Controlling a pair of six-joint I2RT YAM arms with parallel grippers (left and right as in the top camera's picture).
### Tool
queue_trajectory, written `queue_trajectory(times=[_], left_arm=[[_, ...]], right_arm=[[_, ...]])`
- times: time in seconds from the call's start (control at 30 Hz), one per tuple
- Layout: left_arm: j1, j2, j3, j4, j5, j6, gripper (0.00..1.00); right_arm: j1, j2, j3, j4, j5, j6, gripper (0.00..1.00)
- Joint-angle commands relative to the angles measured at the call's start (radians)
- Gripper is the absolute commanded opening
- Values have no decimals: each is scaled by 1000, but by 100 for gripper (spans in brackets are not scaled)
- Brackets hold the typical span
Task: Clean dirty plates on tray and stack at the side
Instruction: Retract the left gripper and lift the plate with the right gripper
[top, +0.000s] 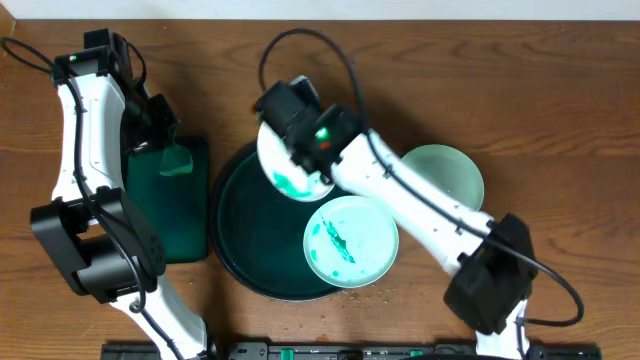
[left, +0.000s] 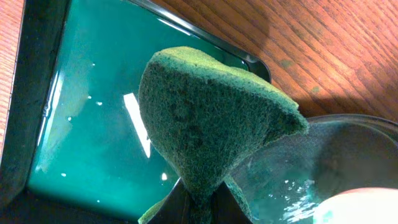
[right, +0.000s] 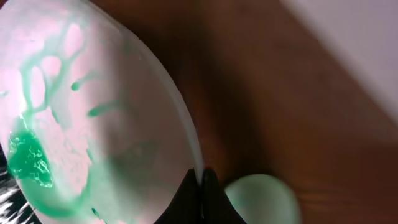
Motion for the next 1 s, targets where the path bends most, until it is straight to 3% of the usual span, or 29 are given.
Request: queue_trajectory(times=[0.0, 0.33, 0.57, 0.7, 0.97], left_arm=[[1, -16, 22, -3, -10, -9, 7], [1, -16, 22, -3, -10, -9, 7], [1, -16, 22, -3, -10, -9, 7], [1, -16, 22, -3, -10, -9, 8], [1, -16, 22, -3, -10, -9, 8]], right_arm=[[86, -31, 2, 2, 419, -7, 1], [257, -31, 2, 82, 924, -7, 1], [264, -31, 2, 76, 904, -7, 1], [239, -31, 2, 31, 619, -6, 1], [37, -51, 2, 18, -295, 32, 1]])
